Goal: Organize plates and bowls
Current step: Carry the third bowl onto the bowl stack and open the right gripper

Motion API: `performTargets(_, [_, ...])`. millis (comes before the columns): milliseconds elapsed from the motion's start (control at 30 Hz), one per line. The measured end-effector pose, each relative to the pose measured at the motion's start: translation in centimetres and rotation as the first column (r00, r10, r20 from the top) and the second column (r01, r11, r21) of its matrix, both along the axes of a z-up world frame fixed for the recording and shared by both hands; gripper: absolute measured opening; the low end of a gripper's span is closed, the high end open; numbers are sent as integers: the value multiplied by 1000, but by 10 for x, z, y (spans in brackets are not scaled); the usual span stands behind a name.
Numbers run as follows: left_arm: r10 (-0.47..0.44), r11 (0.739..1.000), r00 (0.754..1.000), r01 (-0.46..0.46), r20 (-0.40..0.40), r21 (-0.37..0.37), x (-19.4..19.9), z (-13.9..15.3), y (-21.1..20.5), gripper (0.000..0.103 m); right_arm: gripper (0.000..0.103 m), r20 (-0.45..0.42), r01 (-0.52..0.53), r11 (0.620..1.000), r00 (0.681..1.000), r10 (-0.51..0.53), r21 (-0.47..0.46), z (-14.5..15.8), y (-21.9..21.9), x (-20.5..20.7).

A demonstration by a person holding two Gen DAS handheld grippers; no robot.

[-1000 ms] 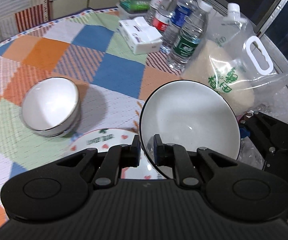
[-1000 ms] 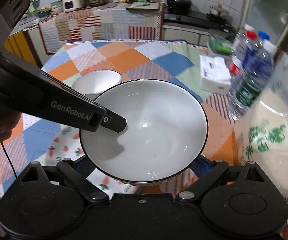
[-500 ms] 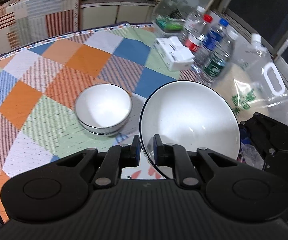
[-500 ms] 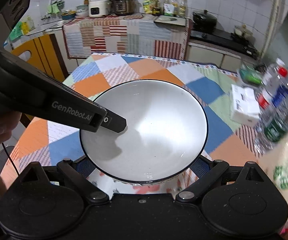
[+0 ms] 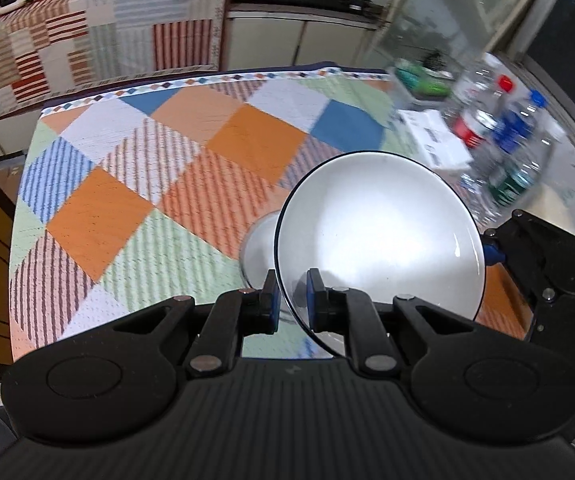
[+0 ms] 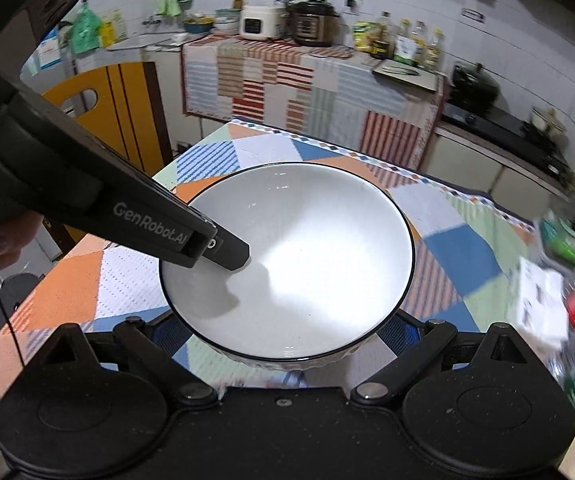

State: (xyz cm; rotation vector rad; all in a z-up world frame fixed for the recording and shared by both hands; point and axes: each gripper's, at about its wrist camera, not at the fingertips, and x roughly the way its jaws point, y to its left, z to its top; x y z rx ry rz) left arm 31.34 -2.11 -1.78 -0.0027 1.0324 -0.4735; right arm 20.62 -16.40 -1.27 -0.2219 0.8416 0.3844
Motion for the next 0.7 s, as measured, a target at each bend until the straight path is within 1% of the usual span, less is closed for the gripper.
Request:
performTargets(67, [18, 1000, 1000, -18, -5, -3, 13, -11, 1, 12, 98, -22, -5, 1000, 1000, 6, 19, -10, -1, 17])
performTargets(133, [40, 999, 999, -40, -28, -8, 24, -26, 2, 12, 98, -51, -7, 1000, 999, 8, 29, -21, -2, 32])
performTargets(200, [52, 999, 998, -53, -42, -12, 32, -40, 1, 12, 98, -80, -4, 1000, 997, 6, 23, -34, -1, 43])
performTargets(333, [59, 998, 997, -59, -52, -5, 38, -62, -3, 12, 98, -114, -3, 1000, 994, 2, -9, -50, -1, 52])
performTargets(533, [53, 998, 998, -52, -46, 25, 40, -78, -12, 12, 98, -153, -6, 1000, 988, 1, -29, -62, -3, 61])
performTargets(600, [52, 998, 998, -51, -36, 35, 39, -81, -14, 12, 98, -162, -6, 999, 987, 0, -40, -66, -1, 62])
performTargets(700, [46, 997, 999, -45, -5, 68, 37, -83, -18, 14, 98, -161, -8, 999, 987, 0, -50, -69, 0, 63])
